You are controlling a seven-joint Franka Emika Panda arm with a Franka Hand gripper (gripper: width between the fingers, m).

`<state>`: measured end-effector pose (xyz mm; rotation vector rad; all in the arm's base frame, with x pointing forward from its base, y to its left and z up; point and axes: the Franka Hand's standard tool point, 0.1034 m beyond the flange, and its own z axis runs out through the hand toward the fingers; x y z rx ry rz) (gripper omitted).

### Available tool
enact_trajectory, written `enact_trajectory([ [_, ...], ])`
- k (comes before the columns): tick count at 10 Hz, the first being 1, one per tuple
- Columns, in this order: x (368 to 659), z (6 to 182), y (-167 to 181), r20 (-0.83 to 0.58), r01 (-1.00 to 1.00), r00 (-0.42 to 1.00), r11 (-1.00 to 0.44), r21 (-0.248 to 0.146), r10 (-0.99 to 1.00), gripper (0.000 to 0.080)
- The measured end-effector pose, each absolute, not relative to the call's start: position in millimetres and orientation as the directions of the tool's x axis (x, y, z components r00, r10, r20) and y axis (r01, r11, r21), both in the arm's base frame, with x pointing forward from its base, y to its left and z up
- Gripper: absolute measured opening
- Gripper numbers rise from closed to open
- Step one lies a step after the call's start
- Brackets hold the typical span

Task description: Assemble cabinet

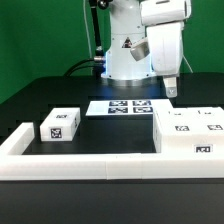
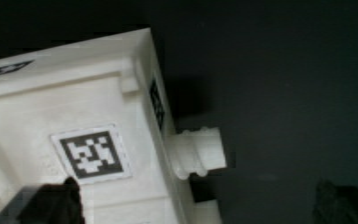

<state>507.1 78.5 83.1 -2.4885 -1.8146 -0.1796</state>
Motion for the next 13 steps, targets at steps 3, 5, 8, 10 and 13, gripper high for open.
enact_trajectory([
  [3, 510.9, 87.0, 93.1, 0.159, 0.799, 0.593, -0.601, 0.001, 0.789, 0.0649],
  [5, 513.3, 91.6, 108.1, 0.192, 0.625, 0.769, -0.780, -0.030, 0.609, 0.0649],
  [8, 512.2, 90.9, 113.2, 0.206, 0.439, 0.886, -0.894, -0.091, 0.414, 0.0649],
  [10, 510.3, 88.4, 110.2, 0.184, 0.335, 0.933, -0.934, -0.122, 0.311, 0.0649],
  [13, 503.6, 85.9, 89.2, 0.091, 0.039, 0.995, -0.991, -0.129, 0.028, 0.0649],
])
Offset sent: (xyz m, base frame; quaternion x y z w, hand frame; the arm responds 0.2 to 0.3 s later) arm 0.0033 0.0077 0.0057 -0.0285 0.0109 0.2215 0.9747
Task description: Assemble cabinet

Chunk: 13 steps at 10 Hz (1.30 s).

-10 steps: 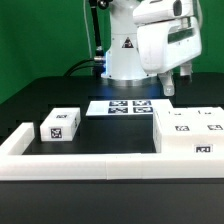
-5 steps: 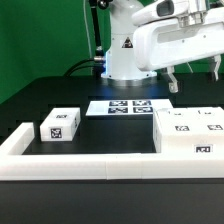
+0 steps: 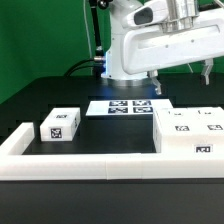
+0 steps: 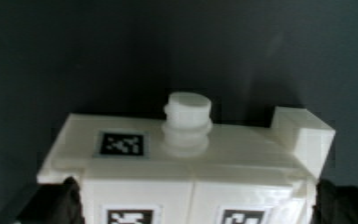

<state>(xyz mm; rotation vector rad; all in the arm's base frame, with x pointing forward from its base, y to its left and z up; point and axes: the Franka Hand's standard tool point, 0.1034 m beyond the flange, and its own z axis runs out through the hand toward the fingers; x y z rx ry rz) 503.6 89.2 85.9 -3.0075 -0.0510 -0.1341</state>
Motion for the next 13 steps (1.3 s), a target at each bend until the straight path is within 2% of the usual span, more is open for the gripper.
enact_trajectory([
  [1, 501.3, 84.1, 92.8, 0.091, -0.087, 0.991, -0.987, -0.137, -0.100, 0.0649],
  [2, 501.0, 81.5, 95.2, 0.122, -0.169, 0.974, -0.972, -0.165, -0.190, 0.0649],
  [5, 498.6, 79.3, 98.1, 0.129, -0.135, 0.979, -0.977, -0.163, -0.157, 0.0649],
  [7, 480.3, 68.1, 112.3, 0.138, -0.079, 0.985, -0.985, -0.154, -0.100, 0.0649],
  [9, 473.0, 67.7, 116.6, 0.175, -0.010, 0.984, -0.990, -0.138, -0.035, 0.0649],
  [11, 478.4, 68.6, 120.0, 0.320, 0.016, 0.947, -0.987, -0.162, -0.038, 0.0649],
  [13, 483.1, 60.7, 114.0, 0.429, 0.054, 0.903, -0.985, -0.165, -0.022, 0.0649],
])
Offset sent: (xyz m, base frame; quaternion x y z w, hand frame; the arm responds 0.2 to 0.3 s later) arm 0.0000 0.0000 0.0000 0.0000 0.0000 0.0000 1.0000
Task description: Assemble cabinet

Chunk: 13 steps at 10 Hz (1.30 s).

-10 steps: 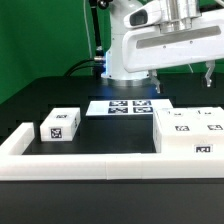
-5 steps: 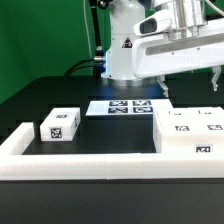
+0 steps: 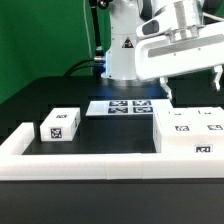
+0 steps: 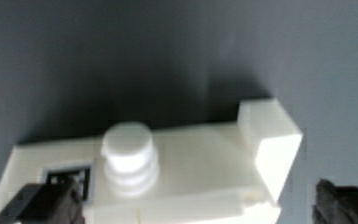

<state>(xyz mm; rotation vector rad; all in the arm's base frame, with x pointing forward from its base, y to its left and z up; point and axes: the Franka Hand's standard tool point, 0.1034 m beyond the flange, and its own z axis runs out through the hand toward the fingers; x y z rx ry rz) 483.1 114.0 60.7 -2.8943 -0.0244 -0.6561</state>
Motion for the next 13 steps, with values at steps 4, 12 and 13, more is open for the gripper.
enact_trajectory([
  [4, 465.2, 20.3, 100.1, 0.314, 0.042, 0.949, -0.988, -0.150, -0.008, 0.0649],
  [12, 495.1, 25.7, 91.7, 0.344, 0.105, 0.936, -0.990, -0.091, 0.067, 0.0649],
  [13, 497.1, 25.0, 93.3, 0.346, 0.107, 0.936, -0.990, -0.092, 0.068, 0.0649],
])
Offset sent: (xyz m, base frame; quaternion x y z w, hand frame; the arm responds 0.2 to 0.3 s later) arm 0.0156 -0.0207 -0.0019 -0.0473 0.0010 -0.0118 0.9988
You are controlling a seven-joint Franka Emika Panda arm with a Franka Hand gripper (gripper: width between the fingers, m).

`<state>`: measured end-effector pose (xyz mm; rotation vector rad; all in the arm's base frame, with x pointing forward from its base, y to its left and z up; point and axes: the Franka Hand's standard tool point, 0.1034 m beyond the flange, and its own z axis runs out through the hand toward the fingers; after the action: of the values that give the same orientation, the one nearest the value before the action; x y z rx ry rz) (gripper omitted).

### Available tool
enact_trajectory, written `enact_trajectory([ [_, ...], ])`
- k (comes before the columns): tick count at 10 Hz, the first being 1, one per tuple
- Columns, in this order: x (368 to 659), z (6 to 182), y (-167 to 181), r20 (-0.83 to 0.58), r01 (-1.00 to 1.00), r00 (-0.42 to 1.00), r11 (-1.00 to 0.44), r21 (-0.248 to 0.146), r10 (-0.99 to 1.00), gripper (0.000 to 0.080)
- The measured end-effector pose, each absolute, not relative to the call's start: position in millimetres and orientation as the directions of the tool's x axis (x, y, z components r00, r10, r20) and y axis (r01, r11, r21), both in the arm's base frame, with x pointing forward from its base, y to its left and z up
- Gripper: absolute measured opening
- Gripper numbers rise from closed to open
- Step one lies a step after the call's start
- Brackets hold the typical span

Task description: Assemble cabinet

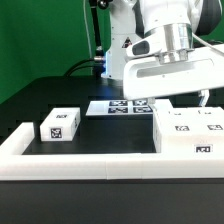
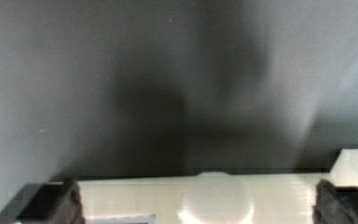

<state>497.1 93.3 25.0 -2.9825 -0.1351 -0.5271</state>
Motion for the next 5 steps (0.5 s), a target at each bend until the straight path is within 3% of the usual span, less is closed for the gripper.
enact_trajectory([
  [5, 499.7, 15.4, 97.8, 0.343, 0.109, 0.937, -0.989, -0.098, 0.069, 0.0649],
])
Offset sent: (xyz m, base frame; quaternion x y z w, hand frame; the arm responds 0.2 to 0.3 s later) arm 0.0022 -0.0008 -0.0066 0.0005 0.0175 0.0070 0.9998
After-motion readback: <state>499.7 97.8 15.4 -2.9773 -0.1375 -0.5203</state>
